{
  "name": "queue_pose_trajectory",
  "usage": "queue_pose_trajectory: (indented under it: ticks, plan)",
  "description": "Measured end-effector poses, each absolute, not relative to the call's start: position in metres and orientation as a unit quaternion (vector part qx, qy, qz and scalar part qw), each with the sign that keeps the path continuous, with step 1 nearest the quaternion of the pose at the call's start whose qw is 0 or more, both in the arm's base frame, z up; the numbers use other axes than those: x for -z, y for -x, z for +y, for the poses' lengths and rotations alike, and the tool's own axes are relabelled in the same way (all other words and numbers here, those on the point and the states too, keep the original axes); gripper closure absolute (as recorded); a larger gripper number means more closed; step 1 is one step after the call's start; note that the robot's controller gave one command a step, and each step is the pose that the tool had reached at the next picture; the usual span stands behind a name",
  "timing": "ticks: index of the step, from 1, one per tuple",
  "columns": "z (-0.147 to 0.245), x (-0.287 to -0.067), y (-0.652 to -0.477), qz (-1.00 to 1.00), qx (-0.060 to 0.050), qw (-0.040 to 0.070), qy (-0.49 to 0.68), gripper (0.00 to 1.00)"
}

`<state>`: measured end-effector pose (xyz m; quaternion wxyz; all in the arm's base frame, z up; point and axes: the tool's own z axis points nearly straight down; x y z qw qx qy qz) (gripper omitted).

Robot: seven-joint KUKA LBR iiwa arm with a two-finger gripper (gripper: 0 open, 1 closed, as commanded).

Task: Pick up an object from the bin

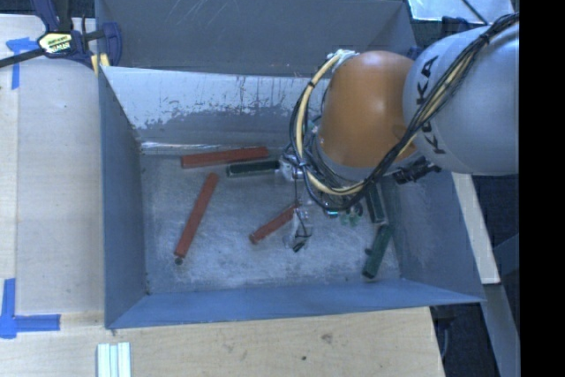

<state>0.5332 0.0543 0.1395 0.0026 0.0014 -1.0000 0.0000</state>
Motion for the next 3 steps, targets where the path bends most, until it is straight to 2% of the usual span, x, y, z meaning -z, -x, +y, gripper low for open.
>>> queue_pose_trajectory:
  ticks: [1,2,3]
  plan:
    - [0.039,-0.067,-0.538,-0.997,0.0,0.001,0.072,0.0]
    - [0.039,-0.071,-0.54,-0.997,0.0,-0.003,0.072,1.0]
    - [0.032,-0.216,-0.539,-0.997,0.001,-0.005,0.081,1.0]
